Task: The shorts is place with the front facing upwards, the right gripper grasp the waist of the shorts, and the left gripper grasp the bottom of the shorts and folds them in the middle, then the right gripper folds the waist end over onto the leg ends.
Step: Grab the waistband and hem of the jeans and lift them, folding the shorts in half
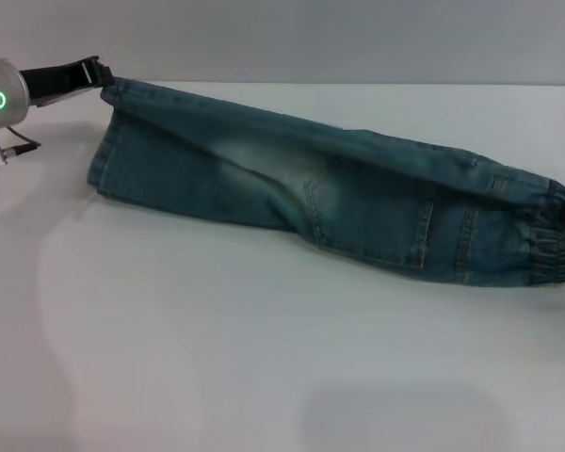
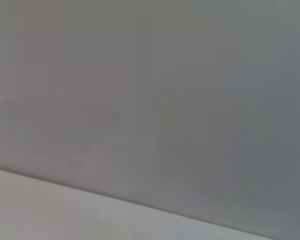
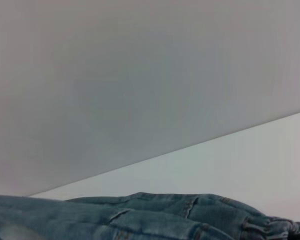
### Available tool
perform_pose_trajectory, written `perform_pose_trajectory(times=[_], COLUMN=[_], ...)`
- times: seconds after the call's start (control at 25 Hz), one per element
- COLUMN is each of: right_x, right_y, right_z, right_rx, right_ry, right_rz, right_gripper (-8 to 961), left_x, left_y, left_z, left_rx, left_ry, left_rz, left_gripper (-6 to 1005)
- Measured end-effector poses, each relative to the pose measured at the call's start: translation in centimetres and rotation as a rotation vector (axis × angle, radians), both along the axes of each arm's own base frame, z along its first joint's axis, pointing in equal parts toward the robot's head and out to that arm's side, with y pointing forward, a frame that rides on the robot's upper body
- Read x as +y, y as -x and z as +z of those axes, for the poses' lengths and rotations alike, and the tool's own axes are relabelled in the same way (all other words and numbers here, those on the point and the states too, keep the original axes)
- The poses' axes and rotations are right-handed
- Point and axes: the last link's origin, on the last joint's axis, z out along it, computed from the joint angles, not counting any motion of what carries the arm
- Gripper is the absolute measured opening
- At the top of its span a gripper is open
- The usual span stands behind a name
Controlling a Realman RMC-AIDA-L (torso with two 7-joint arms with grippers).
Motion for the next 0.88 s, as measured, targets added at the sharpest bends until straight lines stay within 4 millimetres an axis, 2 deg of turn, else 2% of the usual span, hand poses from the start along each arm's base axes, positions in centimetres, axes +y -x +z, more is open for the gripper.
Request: perform_pose_trajectory(times=[0.32, 0.88], right_x=[0.5, 2.1], right_y=[0.2, 1.5], right_z=[0.4, 0.1], right_rx=[-0.016, -0.034], right_ry=[-0.007, -0.017], right_rz=[0.016, 0.063], right_gripper=[11, 13], left_x=[-0.2, 0.7], left_y=[0.0, -1.8], left_z=[-0.7, -2.2], left_rx=[0.000, 0.042], left_ry=[-0.001, -0.013], left_rz=[0.006, -0.020], left_gripper=[117, 120])
